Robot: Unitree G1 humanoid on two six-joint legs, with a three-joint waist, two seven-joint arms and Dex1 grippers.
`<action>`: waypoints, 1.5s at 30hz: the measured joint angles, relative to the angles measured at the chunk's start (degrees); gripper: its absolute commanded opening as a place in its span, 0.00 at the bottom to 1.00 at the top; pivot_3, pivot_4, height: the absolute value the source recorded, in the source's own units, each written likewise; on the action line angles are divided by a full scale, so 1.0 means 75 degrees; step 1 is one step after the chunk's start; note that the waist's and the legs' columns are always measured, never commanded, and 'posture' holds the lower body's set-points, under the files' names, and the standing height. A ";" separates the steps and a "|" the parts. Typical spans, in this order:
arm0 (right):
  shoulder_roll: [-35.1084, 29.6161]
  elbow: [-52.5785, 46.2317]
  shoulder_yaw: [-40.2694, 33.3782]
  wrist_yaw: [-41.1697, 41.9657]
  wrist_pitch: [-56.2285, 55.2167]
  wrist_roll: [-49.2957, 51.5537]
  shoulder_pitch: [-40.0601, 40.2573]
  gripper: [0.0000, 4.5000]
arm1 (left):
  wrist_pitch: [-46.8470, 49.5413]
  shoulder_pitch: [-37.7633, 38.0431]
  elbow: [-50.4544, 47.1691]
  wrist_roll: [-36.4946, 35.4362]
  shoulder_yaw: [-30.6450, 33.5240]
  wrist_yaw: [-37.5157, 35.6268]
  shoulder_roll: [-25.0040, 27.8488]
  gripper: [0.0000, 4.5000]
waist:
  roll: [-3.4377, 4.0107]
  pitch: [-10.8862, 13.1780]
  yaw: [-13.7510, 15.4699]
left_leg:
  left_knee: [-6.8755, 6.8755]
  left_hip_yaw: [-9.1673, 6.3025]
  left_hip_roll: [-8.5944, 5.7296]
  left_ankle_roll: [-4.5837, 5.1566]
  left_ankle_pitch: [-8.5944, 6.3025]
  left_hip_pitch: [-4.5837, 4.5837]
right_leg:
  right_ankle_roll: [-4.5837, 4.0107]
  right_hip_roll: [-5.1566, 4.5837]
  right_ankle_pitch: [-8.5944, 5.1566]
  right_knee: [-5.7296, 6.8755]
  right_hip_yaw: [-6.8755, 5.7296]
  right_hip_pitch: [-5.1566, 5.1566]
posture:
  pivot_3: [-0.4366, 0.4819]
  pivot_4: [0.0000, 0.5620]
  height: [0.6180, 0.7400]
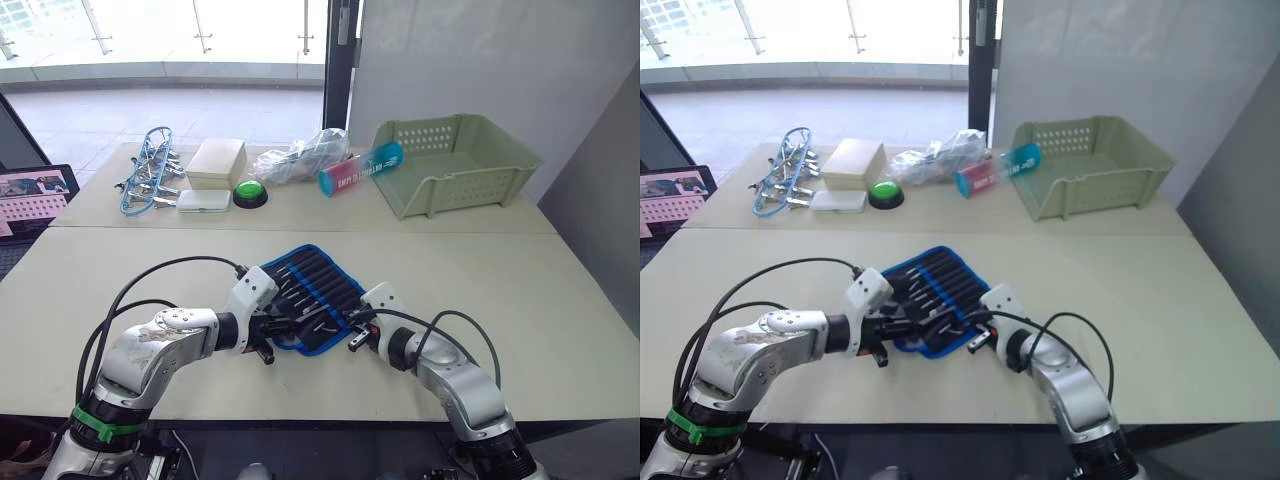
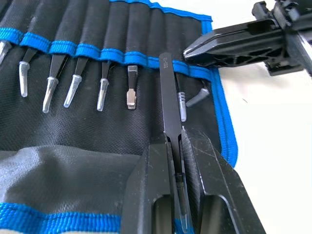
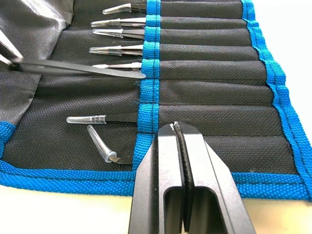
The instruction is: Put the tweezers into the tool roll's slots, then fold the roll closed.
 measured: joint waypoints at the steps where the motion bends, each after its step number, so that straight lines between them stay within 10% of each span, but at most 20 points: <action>1: 0.0000 0.0000 0.0002 0.0000 0.0000 0.0000 -0.0006 0.00 | 0.0122 -0.0001 -0.0008 -0.0005 0.0003 0.0008 0.0050 0.00 | 0.0000 0.0000 0.0000 | 0.0000 0.0000 0.0000 0.0000 0.0000 0.0000 | 0.0000 0.0000 0.0000 0.0000 0.0000 0.0000 | 0.48 0.27 0.85; 39: 0.0085 -0.0042 -0.0067 -0.0203 0.0106 -0.0004 0.0070 0.00 | -0.1523 -0.2167 0.3259 0.2144 -0.1956 0.0105 -0.1989 0.00 | -0.0001 -0.0004 0.0113 | 0.0046 -0.0006 -0.0003 -0.0002 0.0002 0.0006 | 0.0001 -0.0002 0.0001 0.0005 0.0002 0.0022 | 0.48 0.27 0.85; 45: 0.0093 -0.0114 -0.0001 -0.0160 0.0126 0.0001 0.0106 0.00 | -0.1144 -0.1738 0.2191 0.1788 -0.1388 -0.0014 -0.1645 0.49 | -0.0002 -0.0003 0.0023 | 0.0021 -0.0006 -0.0002 -0.0002 0.0002 -0.0001 | 0.0001 -0.0001 0.0001 0.0025 0.0000 0.0011 | 0.48 0.27 0.85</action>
